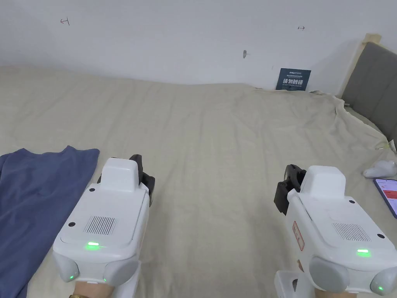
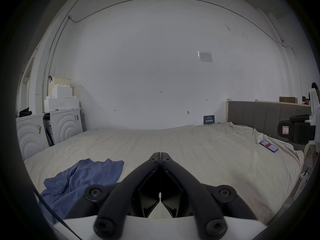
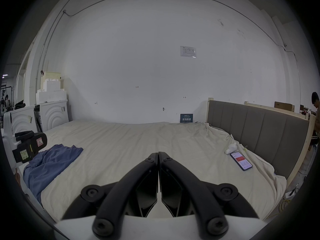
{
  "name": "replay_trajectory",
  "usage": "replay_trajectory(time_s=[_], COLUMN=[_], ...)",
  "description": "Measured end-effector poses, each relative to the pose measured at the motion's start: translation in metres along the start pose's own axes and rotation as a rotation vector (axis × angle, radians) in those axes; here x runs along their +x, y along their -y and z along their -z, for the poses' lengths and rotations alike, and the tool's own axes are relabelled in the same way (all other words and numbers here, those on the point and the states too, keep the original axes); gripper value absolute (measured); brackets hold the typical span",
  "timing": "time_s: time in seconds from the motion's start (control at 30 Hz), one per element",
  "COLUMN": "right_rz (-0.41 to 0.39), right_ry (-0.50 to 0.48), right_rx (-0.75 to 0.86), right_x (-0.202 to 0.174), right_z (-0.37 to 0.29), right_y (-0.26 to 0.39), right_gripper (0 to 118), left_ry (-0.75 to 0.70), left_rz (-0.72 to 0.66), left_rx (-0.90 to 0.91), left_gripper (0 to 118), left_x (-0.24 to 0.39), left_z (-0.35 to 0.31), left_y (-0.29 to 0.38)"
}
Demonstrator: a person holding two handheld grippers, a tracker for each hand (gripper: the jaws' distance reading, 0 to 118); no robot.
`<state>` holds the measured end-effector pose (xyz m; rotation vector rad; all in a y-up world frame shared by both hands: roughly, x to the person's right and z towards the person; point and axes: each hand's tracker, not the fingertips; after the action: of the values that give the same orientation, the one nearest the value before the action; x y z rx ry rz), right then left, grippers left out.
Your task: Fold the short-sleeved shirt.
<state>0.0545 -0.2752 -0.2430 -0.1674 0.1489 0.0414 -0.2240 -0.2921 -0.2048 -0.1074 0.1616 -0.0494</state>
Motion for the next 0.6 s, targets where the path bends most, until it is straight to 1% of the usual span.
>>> replay_trajectory(time_s=[0.27, 0.4, 0.6], right_rz=[-0.004, -0.015, -0.023], right_ry=[0.001, -0.011, -0.087], right_rx=[-0.001, -0.002, 0.001], right_x=[0.000, -0.006, -0.032], right_z=[0.000, 0.001, 0.011], right_y=[-0.001, -0.001, -0.005], right_gripper=[0, 0, 0], left_ry=[-0.005, -0.023, -0.114], left_rz=[-0.007, -0.014, -0.029], left_rx=[-0.004, -0.004, -0.001], left_gripper=[0, 0, 0], left_x=[-0.004, -0.013, -0.044], left_z=[0.000, -0.003, -0.015], left_y=[0.002, 0.003, 0.003])
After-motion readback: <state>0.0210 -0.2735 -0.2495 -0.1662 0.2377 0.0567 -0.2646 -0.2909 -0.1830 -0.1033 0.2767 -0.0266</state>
